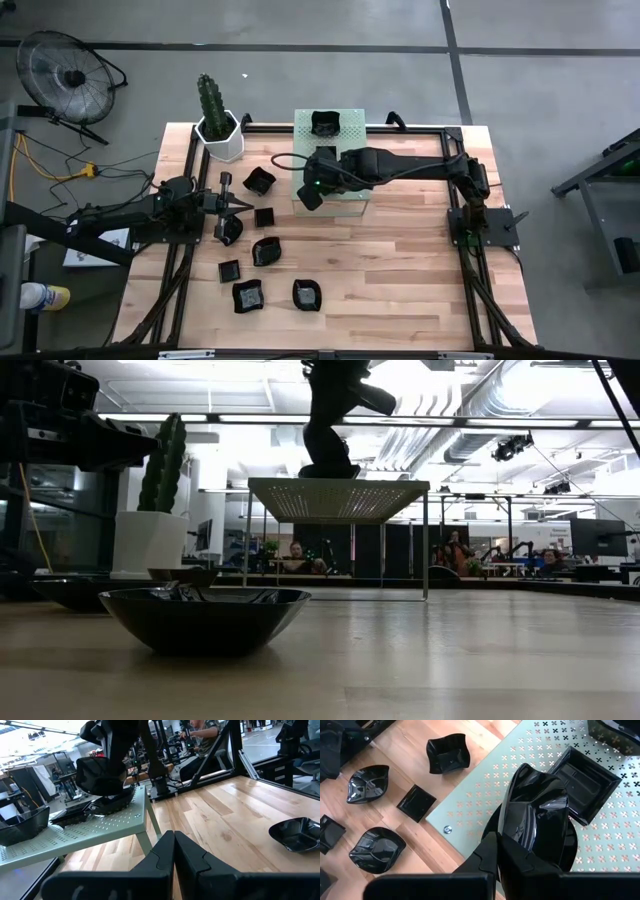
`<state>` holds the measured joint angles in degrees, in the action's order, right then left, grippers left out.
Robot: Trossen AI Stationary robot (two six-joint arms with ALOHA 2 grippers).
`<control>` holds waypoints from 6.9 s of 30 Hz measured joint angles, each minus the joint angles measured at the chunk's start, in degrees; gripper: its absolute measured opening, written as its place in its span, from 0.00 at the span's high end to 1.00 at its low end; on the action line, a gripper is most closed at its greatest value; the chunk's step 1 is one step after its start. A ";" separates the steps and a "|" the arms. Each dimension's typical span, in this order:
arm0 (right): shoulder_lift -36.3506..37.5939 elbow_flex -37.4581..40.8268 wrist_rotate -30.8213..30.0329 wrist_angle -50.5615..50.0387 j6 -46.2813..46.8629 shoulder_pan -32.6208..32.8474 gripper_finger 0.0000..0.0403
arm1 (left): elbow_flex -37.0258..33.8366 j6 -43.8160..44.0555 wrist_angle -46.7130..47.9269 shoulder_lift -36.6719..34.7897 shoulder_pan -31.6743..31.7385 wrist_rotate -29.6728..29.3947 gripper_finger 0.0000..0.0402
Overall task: Pick & Place Mini shaped plates
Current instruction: Stack the black leaf shaped plate on top of the black leaf shaped plate on the shelf
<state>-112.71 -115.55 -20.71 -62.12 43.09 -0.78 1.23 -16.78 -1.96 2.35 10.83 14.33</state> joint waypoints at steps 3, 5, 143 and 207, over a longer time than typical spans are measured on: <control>0.00 0.00 -0.13 -0.65 -0.01 0.00 0.99 | -0.01 -0.01 0.00 0.01 0.00 0.00 0.99; 0.00 0.02 -0.15 -1.00 0.01 0.00 0.99 | -0.02 -0.02 0.00 0.01 0.00 0.00 0.99; -22.43 0.11 19.84 25.18 -5.21 28.68 0.68 | 0.00 0.00 0.00 0.02 0.01 0.00 0.99; -27.55 0.11 7.48 24.44 -26.43 30.67 0.83 | -0.02 -0.02 0.02 0.02 0.01 0.00 0.99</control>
<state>-140.26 -115.44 -13.23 -37.68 16.67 29.89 1.21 -16.80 -1.93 2.37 10.84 14.33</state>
